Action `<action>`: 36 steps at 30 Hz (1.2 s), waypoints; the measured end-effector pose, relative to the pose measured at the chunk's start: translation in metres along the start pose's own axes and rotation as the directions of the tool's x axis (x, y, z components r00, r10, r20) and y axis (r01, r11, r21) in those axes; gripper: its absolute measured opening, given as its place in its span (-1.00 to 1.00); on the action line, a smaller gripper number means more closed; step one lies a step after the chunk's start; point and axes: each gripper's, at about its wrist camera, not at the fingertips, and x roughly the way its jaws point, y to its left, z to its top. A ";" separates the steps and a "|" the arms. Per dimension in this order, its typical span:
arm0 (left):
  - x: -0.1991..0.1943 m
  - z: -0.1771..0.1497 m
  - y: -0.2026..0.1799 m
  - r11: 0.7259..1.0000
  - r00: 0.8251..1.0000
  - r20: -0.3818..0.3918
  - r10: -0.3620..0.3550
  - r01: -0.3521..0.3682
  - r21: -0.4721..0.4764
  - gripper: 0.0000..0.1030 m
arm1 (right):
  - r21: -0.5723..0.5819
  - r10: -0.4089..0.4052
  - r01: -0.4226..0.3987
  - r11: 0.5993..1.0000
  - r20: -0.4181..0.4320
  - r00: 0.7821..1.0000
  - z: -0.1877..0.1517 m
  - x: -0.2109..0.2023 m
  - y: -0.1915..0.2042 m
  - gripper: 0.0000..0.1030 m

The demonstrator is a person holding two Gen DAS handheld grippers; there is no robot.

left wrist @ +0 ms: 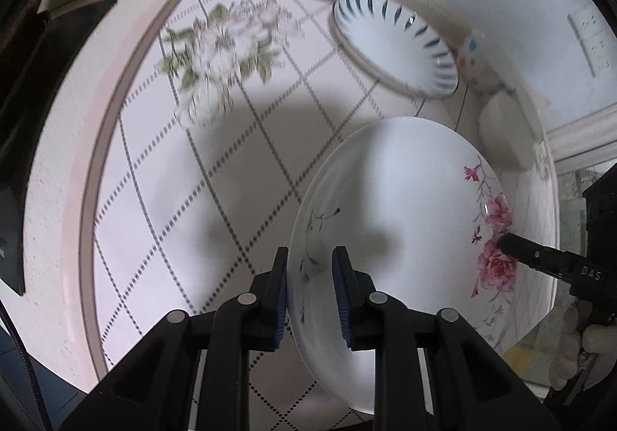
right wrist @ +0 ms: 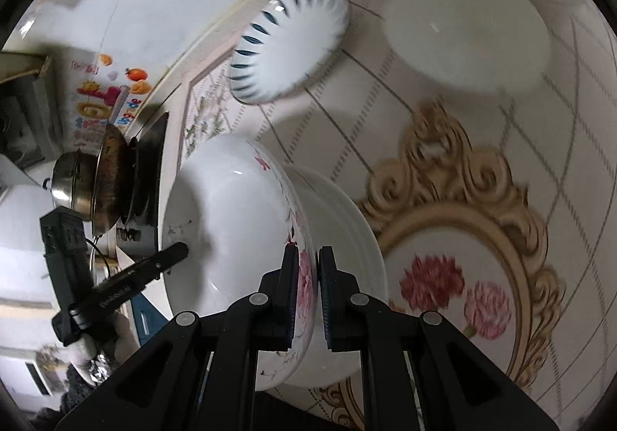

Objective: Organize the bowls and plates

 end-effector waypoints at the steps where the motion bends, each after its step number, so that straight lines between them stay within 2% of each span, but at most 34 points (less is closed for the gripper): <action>1: 0.003 -0.001 0.000 1.000 1.000 -0.006 0.005 -0.005 0.002 -0.63 | 0.006 -0.002 0.002 1.000 -0.003 1.000 -0.002 0.002 -0.002 -0.76; 8: 0.019 -0.006 -0.004 0.999 0.999 -0.027 0.044 -0.044 0.019 -0.63 | 0.010 -0.018 0.018 1.000 -0.023 1.000 -0.013 0.010 -0.013 -0.76; 25: 0.028 -0.008 -0.012 0.995 0.995 -0.025 0.096 -0.095 0.031 -0.62 | 0.000 -0.029 0.029 1.000 -0.030 0.999 -0.007 0.014 -0.019 -0.76; 29: 0.029 -0.007 -0.012 0.995 0.995 -0.029 0.097 -0.097 0.015 -0.60 | -0.013 -0.044 0.043 0.999 -0.040 0.998 -0.007 0.015 -0.017 -0.76; 36: 0.031 -0.002 -0.008 0.995 0.994 -0.048 0.095 -0.096 -0.027 -0.59 | 0.045 -0.046 0.048 0.998 -0.061 0.997 -0.010 0.013 -0.018 -0.71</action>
